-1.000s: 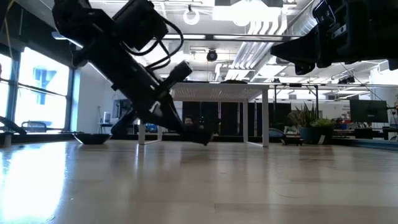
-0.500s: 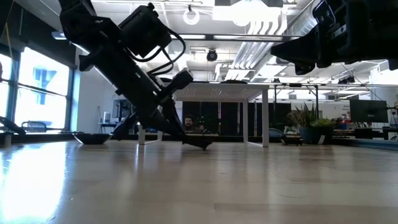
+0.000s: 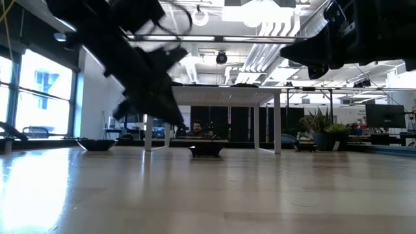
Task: Pick & Place Mini shaped plates
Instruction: Stack the square bowl on top of the square bowls on the shelf
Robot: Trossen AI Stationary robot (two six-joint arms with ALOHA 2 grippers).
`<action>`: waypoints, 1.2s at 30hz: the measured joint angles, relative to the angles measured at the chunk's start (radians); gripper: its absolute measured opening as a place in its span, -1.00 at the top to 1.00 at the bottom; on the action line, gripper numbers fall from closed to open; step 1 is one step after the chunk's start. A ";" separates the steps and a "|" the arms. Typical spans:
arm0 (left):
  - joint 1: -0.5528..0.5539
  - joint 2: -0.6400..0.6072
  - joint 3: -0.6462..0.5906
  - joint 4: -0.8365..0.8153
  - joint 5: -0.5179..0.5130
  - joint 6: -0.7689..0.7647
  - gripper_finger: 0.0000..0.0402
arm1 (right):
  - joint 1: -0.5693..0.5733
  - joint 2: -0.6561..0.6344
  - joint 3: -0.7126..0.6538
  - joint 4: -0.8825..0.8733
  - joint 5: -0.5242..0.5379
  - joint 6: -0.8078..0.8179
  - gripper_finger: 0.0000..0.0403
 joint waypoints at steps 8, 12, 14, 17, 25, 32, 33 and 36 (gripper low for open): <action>-0.117 -0.243 -0.195 0.199 -0.041 0.363 0.95 | 0.000 0.041 0.227 -0.424 0.117 0.072 0.99; -0.129 -0.366 -0.363 0.408 0.031 0.514 0.98 | 0.006 0.135 0.351 -0.558 0.174 0.110 0.99; -0.128 -0.415 -0.439 0.503 0.068 0.576 0.98 | 0.006 0.187 0.415 -0.622 0.173 0.134 0.99; -0.125 -0.478 -0.529 0.592 0.094 0.671 0.99 | 0.006 0.257 0.530 -0.762 0.169 0.184 0.95; -0.001 -0.617 -0.680 0.741 0.192 0.814 1.00 | -0.002 0.445 0.808 -1.065 0.141 0.232 0.76; 0.172 -0.651 -0.731 0.848 0.364 0.870 1.00 | -0.038 0.648 0.991 -1.258 0.076 0.244 0.54; 0.190 -0.651 -0.731 0.841 0.394 0.870 1.00 | -0.044 0.674 1.014 -1.287 0.075 0.248 0.52; 0.233 -0.651 -0.732 0.842 0.441 0.870 1.00 | -0.058 0.748 1.075 -1.337 0.065 0.226 0.50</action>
